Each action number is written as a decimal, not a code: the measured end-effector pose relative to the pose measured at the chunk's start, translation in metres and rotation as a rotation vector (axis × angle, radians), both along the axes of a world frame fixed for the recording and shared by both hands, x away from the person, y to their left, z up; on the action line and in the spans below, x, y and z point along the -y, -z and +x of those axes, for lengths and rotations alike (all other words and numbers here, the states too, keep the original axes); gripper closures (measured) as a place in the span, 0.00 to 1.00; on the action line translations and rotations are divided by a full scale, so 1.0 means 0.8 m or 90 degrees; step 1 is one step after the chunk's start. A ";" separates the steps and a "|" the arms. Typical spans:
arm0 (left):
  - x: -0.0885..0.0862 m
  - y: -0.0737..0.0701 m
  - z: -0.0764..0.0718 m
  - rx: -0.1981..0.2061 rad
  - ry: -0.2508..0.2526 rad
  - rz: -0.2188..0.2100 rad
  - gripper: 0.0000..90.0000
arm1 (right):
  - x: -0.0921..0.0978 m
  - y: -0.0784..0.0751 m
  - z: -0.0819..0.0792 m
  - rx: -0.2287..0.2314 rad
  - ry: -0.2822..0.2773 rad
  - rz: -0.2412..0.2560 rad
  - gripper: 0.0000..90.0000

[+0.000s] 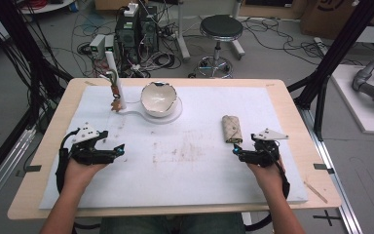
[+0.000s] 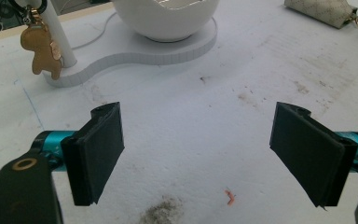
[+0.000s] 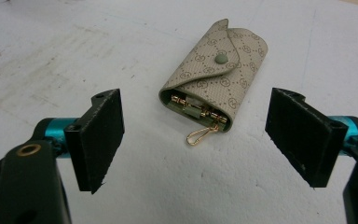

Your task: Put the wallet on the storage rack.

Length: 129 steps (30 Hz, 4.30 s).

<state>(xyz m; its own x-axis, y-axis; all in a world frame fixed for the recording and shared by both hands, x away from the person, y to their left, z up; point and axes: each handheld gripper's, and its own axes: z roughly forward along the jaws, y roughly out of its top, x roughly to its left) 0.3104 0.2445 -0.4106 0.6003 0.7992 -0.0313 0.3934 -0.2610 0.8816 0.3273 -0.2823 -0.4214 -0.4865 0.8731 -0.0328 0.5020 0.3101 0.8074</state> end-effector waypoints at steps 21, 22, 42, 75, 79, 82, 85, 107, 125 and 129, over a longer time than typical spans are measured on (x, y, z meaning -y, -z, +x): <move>-0.017 0.004 -0.008 -0.008 -0.021 -0.008 0.19 | -0.029 0.014 0.044 -0.029 0.075 -0.010 0.22; -0.018 0.004 -0.008 -0.009 -0.022 -0.006 0.19 | -0.030 0.014 0.046 -0.032 0.079 -0.006 0.22; -0.012 0.009 -0.007 -0.022 -0.017 0.003 0.19 | -0.054 0.042 0.081 -0.116 0.150 -0.037 0.21; -0.010 0.010 -0.007 -0.032 -0.006 0.005 0.20 | -0.045 0.016 0.068 -0.075 0.104 0.000 0.42; -0.010 0.009 -0.007 -0.029 0.000 0.007 0.20 | -0.045 0.001 0.065 -0.065 0.074 0.005 0.42; -0.009 0.008 -0.008 -0.025 0.001 0.007 0.20 | -0.046 -0.013 0.063 -0.048 0.055 0.004 0.42; -0.009 0.007 -0.008 -0.024 0.001 0.008 0.20 | -0.050 -0.028 0.063 -0.033 0.039 0.002 0.42; -0.010 0.003 -0.014 -0.012 0.013 0.018 0.20 | -0.122 -0.104 0.098 -0.001 -0.087 -0.053 0.41; -0.020 0.002 -0.021 -0.006 0.003 0.025 0.20 | -0.213 -0.127 0.135 -0.011 -0.165 -0.120 0.41; -0.016 0.002 -0.022 -0.004 0.010 0.032 0.20 | -0.234 -0.124 0.143 -0.021 -0.183 -0.146 0.41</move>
